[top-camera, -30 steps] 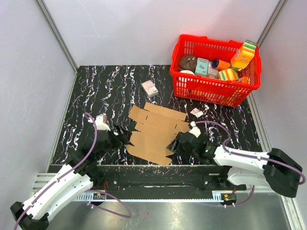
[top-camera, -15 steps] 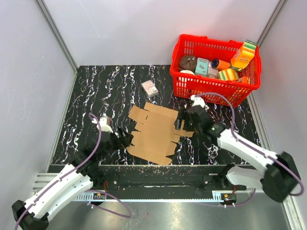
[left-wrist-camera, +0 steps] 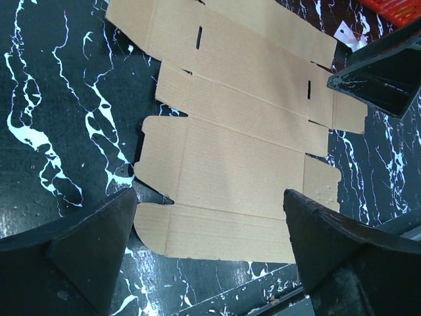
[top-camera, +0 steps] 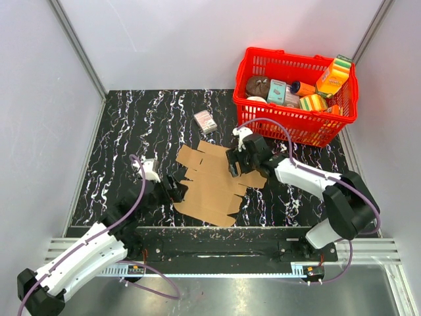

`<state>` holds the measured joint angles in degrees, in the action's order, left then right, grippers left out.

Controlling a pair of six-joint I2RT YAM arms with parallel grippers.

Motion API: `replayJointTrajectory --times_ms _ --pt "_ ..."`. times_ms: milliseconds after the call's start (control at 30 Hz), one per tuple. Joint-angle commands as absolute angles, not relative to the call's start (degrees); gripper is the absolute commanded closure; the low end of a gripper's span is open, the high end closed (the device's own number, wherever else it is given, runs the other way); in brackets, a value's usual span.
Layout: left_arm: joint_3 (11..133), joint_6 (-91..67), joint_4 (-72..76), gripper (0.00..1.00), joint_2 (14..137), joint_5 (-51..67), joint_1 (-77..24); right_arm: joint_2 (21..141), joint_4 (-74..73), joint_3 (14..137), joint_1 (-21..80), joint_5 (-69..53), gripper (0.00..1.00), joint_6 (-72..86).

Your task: Fold the paper box

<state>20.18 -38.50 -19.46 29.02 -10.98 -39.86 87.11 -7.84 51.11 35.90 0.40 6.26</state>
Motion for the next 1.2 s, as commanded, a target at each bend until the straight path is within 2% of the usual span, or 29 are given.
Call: replayJointTrajectory --times_ms 0,67,200,300,367,400,433,533,767,1167 --pt "20.04 -37.44 -14.77 0.01 29.0 -12.57 -40.17 86.57 -2.73 53.61 35.6 -3.42 0.19 7.12" --pt "20.13 -37.88 -13.63 0.02 30.23 -13.09 -40.08 87.36 -2.81 54.57 35.6 -5.26 0.24 8.34" --pt "22.76 -37.79 -12.04 0.02 34.71 -15.2 -39.99 91.49 -3.25 56.86 35.6 -10.71 0.38 11.16" --pt "24.34 -37.53 -11.16 0.02 36.73 -15.38 -39.9 93.77 -1.5 56.08 35.6 -11.17 0.4 12.48" --pt "25.05 -37.62 -10.99 0.02 37.18 -14.77 -39.73 94.3 -0.8 55.99 35.6 -7.93 0.37 11.87" --pt "25.31 -37.7 -10.99 0.02 37.09 -14.42 -39.73 94.39 -0.79 56.42 35.6 -7.56 0.33 10.73" --pt "25.14 -37.71 -10.81 0.02 37.09 -13.54 -39.73 94.39 -1.66 57.9 35.68 -7.47 0.24 8.81" --pt "24.0 -37.62 -9.5 0.02 36.83 -11.0 -39.64 95.62 -4.91 62.12 35.6 -6.5 0.13 -1.01" --pt "21.71 -37.44 -9.14 0.02 35.25 -8.7 -39.73 104.84 -13.35 73.73 30.94 -17.2 0.1 -12.91" --pt "20.39 -36.65 -8.44 0.01 34.89 -7.91 -39.73 117.5 -24.17 88.68 26.72 -24.0 0.09 -21.62"
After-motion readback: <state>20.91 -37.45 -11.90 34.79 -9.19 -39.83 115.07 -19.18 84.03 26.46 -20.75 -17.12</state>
